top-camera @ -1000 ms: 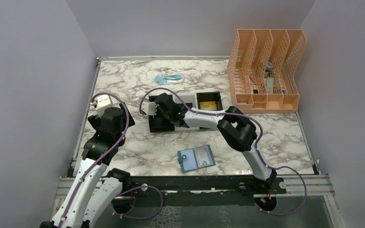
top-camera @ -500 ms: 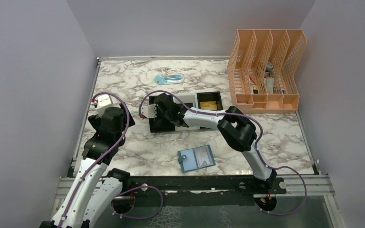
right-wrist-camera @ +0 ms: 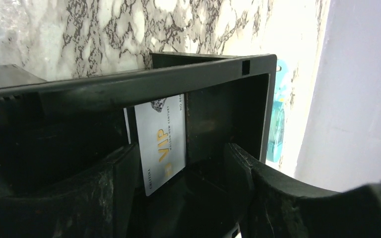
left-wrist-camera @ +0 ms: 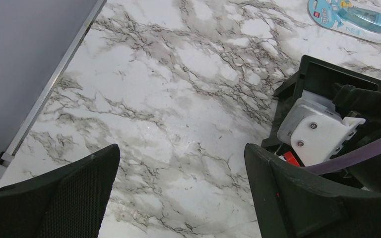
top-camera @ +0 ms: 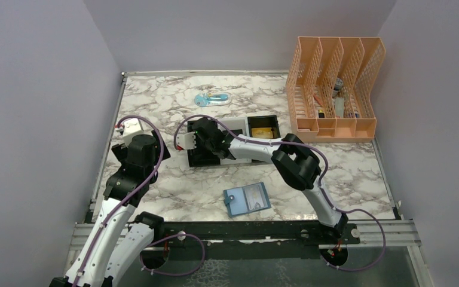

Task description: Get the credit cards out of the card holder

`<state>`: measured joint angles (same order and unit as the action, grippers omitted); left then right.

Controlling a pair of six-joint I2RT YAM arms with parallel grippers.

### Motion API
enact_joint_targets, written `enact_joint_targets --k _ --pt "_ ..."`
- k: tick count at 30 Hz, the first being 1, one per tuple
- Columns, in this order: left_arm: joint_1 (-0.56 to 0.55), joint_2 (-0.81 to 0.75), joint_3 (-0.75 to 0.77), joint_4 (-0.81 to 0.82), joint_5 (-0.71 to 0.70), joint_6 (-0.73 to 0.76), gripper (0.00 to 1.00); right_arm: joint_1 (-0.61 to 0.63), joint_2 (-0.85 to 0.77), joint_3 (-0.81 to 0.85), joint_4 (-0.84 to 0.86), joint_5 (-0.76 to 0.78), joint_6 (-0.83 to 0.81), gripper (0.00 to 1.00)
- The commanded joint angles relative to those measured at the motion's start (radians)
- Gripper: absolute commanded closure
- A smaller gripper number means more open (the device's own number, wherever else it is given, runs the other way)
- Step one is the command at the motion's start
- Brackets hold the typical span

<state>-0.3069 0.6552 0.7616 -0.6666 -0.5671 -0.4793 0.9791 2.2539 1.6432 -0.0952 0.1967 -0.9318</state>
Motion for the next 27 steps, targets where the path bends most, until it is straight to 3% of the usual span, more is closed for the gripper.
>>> enact_joint_targets --k 1,15,19,22,27 --pt "0.008 0.0 0.0 0.016 0.024 0.019 0.01 0.007 0.028 0.025 -0.004 -0.01 0.011 0.36" --pt "0.008 -0.028 -0.004 0.017 0.01 0.013 0.01 0.007 -0.062 -0.02 0.145 -0.068 0.143 0.36" --pt "0.008 -0.04 -0.002 0.016 0.002 0.01 0.01 0.006 -0.128 -0.094 0.295 -0.053 0.23 0.35" --pt "0.009 -0.056 -0.002 0.016 -0.004 0.006 0.01 0.005 -0.203 -0.182 0.437 -0.031 0.385 0.35" --pt "0.01 -0.099 -0.009 0.017 -0.009 0.002 0.01 0.006 -0.423 -0.46 0.733 0.091 0.653 0.35"
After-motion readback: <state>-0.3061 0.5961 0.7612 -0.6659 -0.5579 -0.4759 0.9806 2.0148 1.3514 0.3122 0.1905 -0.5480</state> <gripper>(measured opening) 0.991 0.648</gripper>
